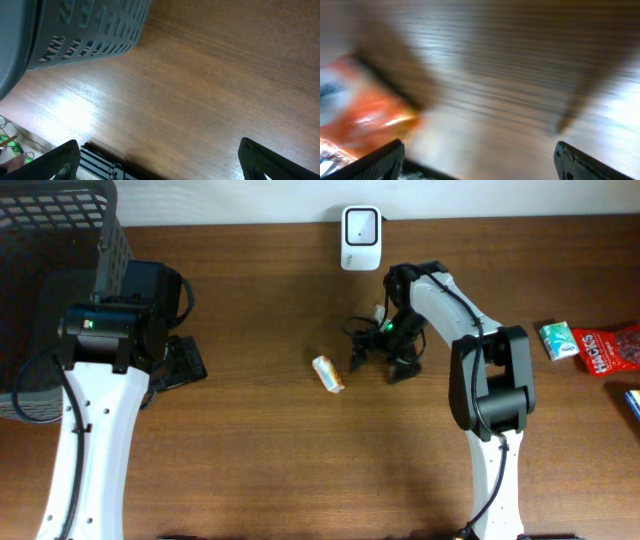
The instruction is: Scan the item barcode
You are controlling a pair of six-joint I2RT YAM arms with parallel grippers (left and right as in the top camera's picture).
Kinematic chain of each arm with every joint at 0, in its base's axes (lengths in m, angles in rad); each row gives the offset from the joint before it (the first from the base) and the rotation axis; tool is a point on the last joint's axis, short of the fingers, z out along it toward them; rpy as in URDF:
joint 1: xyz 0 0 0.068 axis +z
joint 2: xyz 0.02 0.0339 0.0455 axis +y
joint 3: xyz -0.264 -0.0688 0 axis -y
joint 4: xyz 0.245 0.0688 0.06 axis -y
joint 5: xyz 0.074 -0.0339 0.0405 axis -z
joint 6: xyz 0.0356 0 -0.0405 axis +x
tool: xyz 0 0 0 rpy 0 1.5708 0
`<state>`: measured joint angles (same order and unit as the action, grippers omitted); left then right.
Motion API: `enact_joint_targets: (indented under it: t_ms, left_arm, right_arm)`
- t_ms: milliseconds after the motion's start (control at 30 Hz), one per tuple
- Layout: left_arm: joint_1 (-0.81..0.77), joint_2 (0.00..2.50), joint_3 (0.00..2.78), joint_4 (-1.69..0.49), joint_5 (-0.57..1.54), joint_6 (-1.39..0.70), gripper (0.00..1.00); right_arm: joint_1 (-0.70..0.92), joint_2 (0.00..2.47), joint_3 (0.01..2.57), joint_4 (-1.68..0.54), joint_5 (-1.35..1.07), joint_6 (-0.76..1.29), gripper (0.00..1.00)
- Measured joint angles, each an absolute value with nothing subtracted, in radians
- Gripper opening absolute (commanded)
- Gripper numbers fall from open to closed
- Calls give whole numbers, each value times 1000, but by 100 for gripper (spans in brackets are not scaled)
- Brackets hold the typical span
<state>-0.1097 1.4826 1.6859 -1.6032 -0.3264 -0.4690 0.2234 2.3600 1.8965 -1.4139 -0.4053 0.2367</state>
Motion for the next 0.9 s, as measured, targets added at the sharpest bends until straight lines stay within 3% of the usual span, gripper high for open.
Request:
enact_joint_targets:
  t_ms: [167, 300, 500, 567, 900]
  left_arm:
    - [-110, 1483, 1686, -1604, -326, -469, 99]
    - [-110, 1483, 1686, -1604, -326, -469, 99]
    - [-110, 1483, 1686, -1604, -326, -469, 99]
    - [-110, 1483, 1686, -1604, -326, -469, 99]
    - [-110, 1483, 1686, -1604, -326, -469, 99]
  right_arm:
    - [234, 2362, 2137, -1594, -209, 253, 93]
    - [290, 2361, 2254, -1628, -201, 198, 88]
    - [456, 2361, 2259, -1579, -214, 131, 85]
    - [509, 2361, 2253, -1541, -204, 126, 79]
    - [695, 2361, 2141, -1367, 40, 162, 71]
